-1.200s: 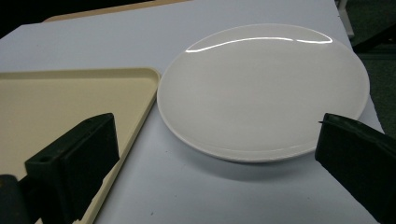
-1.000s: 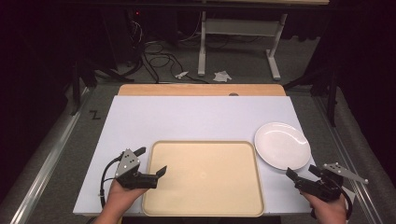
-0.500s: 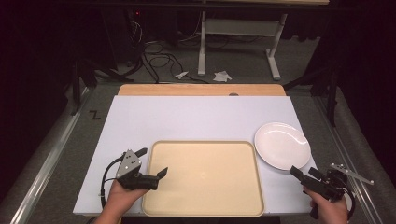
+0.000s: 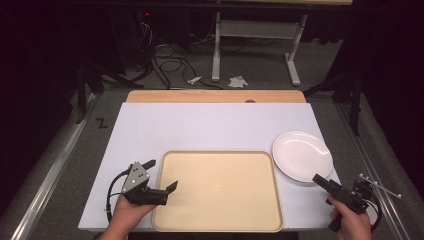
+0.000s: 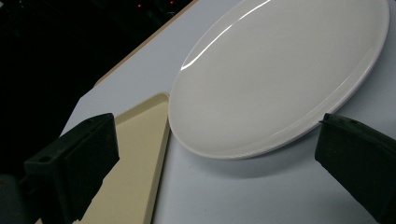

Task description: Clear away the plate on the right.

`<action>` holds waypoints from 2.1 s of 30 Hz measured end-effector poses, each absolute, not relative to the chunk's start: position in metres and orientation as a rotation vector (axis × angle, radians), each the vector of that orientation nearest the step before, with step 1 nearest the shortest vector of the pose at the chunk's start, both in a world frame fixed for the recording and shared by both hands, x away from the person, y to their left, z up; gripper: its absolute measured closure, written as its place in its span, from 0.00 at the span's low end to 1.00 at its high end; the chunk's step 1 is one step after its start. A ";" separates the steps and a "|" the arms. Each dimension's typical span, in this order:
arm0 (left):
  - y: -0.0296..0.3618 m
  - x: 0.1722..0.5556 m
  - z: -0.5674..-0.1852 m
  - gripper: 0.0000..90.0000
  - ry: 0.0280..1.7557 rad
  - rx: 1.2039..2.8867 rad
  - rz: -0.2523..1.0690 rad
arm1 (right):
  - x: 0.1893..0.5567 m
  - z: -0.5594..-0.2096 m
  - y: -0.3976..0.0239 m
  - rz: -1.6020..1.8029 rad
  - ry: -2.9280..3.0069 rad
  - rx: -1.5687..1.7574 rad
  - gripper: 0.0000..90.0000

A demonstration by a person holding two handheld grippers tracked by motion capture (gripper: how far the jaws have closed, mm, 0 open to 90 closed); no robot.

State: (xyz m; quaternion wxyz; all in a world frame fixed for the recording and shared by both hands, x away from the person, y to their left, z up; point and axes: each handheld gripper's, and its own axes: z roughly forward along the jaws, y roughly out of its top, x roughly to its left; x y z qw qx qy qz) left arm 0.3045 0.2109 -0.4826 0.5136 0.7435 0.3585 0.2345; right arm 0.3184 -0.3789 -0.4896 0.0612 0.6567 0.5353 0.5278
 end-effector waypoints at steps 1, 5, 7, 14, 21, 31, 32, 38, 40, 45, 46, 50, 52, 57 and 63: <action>0.212 0.304 -0.483 0.00 0.864 1.787 0.564 | 0.319 -0.491 -0.380 1.611 1.602 2.014 0.00; 0.213 0.303 -0.483 0.00 0.865 1.787 0.565 | 0.321 -0.493 -0.381 1.625 1.589 2.039 0.00; 0.214 0.302 -0.483 0.00 0.866 1.788 0.566 | 0.322 -0.495 -0.382 1.656 1.566 2.068 0.00; 0.217 0.299 -0.483 0.01 0.872 1.786 0.570 | 0.326 -0.500 -0.384 1.670 1.529 2.128 0.01; 0.220 0.297 -0.483 0.01 0.883 1.779 0.573 | 0.332 -0.502 -0.383 1.668 1.521 2.162 0.01; 0.224 0.294 -0.484 0.01 0.894 1.778 0.577 | 0.339 -0.507 -0.386 1.653 1.496 2.220 0.02; 0.225 0.294 -0.484 0.01 0.895 1.778 0.577 | 0.339 -0.508 -0.387 1.653 1.491 2.225 0.03; 0.225 0.293 -0.485 0.01 0.898 1.784 0.577 | 0.342 -0.511 -0.391 1.653 1.468 2.259 0.08; 0.225 0.293 -0.485 0.01 0.898 1.786 0.575 | 0.342 -0.511 -0.392 1.650 1.454 2.275 0.12; 0.224 0.293 -0.486 0.01 0.895 1.790 0.567 | 0.342 -0.514 -0.394 1.637 1.451 2.280 0.26; 0.224 0.293 -0.486 0.01 0.893 1.791 0.566 | 0.341 -0.514 -0.395 1.622 1.458 2.273 0.30; 0.223 0.293 -0.486 0.01 0.886 1.794 0.564 | 0.340 -0.514 -0.395 1.558 1.447 2.291 0.46; 0.223 0.293 -0.486 0.01 0.884 1.796 0.562 | 0.340 -0.515 -0.396 1.527 1.451 2.296 0.52; 0.223 0.293 -0.486 0.01 0.884 1.792 0.561 | 0.340 -0.516 -0.399 1.522 1.431 2.330 0.61; 0.223 0.293 -0.486 0.01 0.881 1.798 0.556 | 0.343 -0.518 -0.402 1.545 1.390 2.379 0.67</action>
